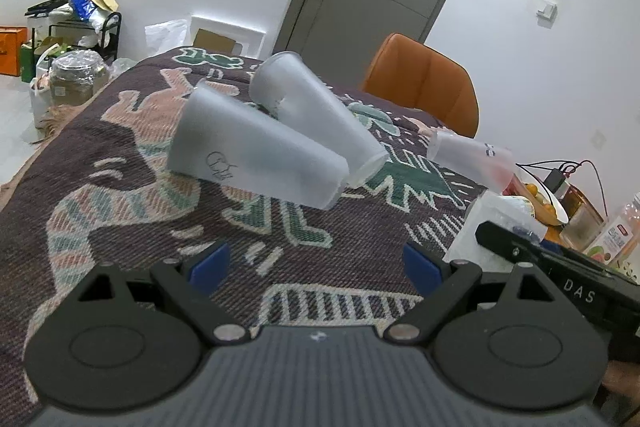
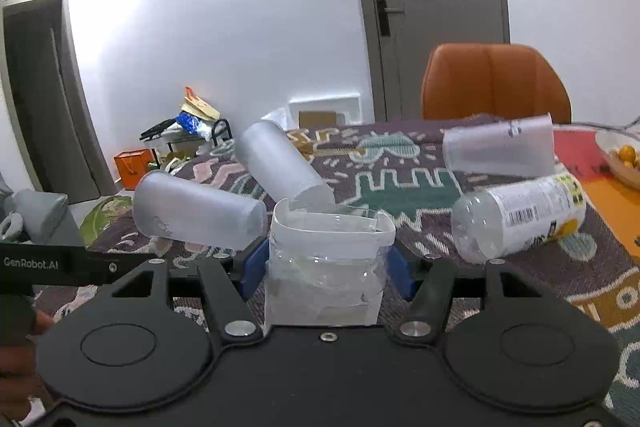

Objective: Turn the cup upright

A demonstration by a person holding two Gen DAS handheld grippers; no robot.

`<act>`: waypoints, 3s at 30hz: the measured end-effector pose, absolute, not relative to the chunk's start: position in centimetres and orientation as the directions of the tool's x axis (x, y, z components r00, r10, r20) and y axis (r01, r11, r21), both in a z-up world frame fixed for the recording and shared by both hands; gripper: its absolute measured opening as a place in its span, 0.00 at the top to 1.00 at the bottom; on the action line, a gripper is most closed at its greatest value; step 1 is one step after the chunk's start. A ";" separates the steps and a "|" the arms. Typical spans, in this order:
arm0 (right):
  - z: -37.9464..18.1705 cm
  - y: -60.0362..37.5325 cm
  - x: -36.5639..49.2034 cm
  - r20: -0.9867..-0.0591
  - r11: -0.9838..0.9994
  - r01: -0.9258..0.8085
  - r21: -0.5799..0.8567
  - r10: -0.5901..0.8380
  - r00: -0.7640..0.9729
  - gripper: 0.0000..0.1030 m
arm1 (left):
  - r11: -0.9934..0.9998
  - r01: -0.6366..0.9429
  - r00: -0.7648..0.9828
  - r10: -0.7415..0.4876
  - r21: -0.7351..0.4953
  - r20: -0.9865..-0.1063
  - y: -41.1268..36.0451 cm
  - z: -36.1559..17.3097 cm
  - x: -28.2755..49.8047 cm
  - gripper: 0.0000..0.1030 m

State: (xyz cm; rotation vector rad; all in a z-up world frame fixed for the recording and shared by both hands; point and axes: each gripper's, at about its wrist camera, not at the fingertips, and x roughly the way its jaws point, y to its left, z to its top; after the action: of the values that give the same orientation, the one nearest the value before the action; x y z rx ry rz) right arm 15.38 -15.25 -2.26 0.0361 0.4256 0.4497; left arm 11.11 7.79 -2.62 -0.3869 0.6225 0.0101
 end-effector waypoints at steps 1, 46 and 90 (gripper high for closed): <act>-2.3 -15.1 15.3 -0.385 0.902 -0.415 0.118 0.427 0.818 0.42 | 0.927 -0.128 0.815 -0.104 -0.352 -0.570 7.9 -2.7 10.9 0.11; -1.1 -24.5 7.1 -0.393 0.887 -0.422 0.188 0.462 0.795 0.00 | 0.981 -0.092 0.876 -0.001 -0.169 -0.482 0.2 1.2 2.7 0.04; 0.8 -25.4 0.5 -0.396 0.841 -0.529 0.116 0.528 0.751 0.00 | 0.996 -0.051 0.901 0.013 -0.077 -0.433 -1.1 2.0 -5.1 0.00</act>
State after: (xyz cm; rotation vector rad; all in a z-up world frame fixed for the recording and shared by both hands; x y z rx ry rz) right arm 0.48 -25.37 0.78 -0.0036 0.4316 0.5770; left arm -5.12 -1.13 1.99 -0.0874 0.4471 0.0330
